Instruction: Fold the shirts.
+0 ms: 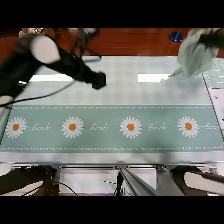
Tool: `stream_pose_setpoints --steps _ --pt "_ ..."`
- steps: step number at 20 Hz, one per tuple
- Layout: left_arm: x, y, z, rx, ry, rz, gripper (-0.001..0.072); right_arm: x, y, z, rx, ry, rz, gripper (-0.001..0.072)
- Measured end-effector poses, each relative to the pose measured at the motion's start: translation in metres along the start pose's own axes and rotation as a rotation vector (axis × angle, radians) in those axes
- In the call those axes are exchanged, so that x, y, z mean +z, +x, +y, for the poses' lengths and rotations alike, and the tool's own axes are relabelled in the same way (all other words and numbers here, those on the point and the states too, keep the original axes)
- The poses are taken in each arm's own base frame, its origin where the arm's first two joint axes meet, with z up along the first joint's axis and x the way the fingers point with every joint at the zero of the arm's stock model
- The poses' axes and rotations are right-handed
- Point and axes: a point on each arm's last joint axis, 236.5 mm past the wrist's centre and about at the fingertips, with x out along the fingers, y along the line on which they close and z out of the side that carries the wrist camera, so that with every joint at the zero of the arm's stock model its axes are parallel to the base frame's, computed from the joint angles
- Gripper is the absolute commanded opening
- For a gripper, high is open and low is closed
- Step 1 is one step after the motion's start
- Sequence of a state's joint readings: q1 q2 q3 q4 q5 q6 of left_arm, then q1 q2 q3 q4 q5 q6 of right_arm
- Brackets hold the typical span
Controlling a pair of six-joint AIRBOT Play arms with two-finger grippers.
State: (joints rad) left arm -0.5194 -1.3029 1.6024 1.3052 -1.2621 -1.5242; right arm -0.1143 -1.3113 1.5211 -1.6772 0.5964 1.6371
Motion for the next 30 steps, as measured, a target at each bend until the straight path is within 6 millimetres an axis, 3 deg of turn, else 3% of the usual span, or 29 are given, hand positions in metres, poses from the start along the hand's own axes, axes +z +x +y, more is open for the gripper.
stream_pose_setpoints --steps 2,5,7,10,12,15,18,22,23,25,27,30 --pt "0.021 -0.050 -0.014 -0.004 0.037 -0.101 0.0589 0.052 -0.068 0.021 0.054 -0.013 -0.127 0.0026" --pt "0.032 -0.129 -0.035 -0.009 0.075 -0.242 0.0589 0.094 -0.166 0.043 0.126 -0.035 -0.258 0.0025" --pt "0.027 -0.171 -0.044 -0.004 0.079 -0.310 0.0589 0.100 -0.215 0.052 0.172 -0.039 -0.288 0.0026" --pt "0.007 -0.214 -0.044 0.033 0.066 -0.345 0.0588 0.081 -0.254 0.066 0.252 -0.036 -0.227 0.0025" --pt "-0.006 -0.227 -0.038 0.067 0.041 -0.335 0.0589 0.061 -0.261 0.081 0.313 -0.047 -0.150 0.0025" --pt "-0.020 -0.233 -0.032 0.096 0.010 -0.311 0.0587 0.028 -0.256 0.125 0.457 -0.057 -0.009 0.0025" --pt "-0.030 -0.227 -0.026 0.112 -0.007 -0.274 0.0587 -0.021 -0.241 0.193 0.625 -0.119 0.189 0.0025" --pt "-0.038 -0.220 -0.022 0.125 -0.018 -0.235 0.0587 -0.118 -0.226 0.296 0.797 -0.303 0.483 0.0026" --pt "-0.042 -0.219 -0.019 0.135 -0.022 -0.219 0.0588 -0.145 -0.222 0.319 0.816 -0.362 0.539 0.0057" --pt "-0.050 -0.218 -0.010 0.171 -0.032 -0.185 0.0588 -0.192 -0.211 0.355 0.825 -0.473 0.609 0.0381" --pt "-0.058 -0.218 0.000 0.213 -0.042 -0.151 0.0587 -0.227 -0.199 0.372 0.802 -0.574 0.641 0.0423" --pt "-0.069 -0.214 0.010 0.254 -0.054 -0.104 0.0588 -0.239 -0.169 0.356 0.685 -0.694 0.628 0.0428"
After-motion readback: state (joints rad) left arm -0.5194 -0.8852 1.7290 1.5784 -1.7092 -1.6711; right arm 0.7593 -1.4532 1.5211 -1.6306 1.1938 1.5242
